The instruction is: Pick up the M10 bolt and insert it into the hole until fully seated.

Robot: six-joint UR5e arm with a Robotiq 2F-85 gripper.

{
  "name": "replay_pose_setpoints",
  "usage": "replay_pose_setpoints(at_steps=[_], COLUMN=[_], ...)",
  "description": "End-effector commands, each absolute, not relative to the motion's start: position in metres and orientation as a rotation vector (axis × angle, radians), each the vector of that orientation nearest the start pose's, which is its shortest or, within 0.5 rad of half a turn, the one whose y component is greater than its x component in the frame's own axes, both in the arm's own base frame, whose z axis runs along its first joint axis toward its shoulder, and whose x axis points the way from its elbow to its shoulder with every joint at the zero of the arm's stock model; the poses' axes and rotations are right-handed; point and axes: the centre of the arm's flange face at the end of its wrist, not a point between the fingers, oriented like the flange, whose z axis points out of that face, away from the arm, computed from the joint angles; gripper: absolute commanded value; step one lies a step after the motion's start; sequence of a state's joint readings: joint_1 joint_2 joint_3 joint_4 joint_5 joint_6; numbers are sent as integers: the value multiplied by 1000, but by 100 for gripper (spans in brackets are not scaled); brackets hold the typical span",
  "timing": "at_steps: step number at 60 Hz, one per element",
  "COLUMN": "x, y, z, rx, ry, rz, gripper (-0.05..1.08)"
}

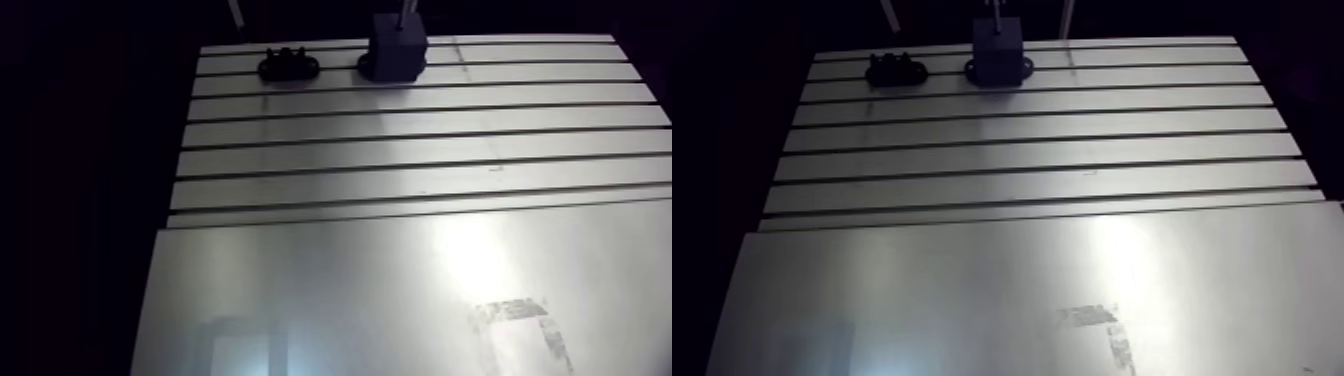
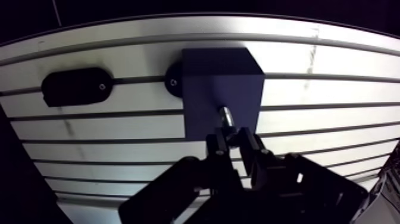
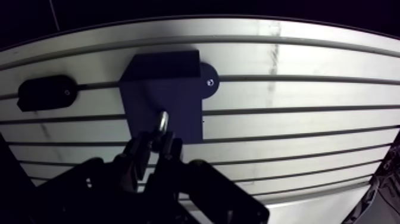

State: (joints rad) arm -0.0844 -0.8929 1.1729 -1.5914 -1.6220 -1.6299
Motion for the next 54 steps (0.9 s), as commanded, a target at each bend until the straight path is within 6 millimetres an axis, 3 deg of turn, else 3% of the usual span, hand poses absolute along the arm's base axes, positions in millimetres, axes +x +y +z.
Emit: replay_pose_setpoints(at_steps=[1, 43, 49, 50, 51, 52, 53, 54], x=[-722, -718, -717, -717, -717, -717, -717, -718], y=[-68, -68, -69, -69, -69, -69, -69, -70], z=[262, 251, 250, 250, 250, 250, 250, 251], rx=[27, 36, 38, 41, 41, 43, 43, 37], ry=[2875, 2861, 2858, 2859, 2859, 2861, 2861, 2865], rz=[46, 50, 49, 48, 48, 50, 50, 54], gripper=[108, 108, 103, 90, 90, 57, 57, 16])
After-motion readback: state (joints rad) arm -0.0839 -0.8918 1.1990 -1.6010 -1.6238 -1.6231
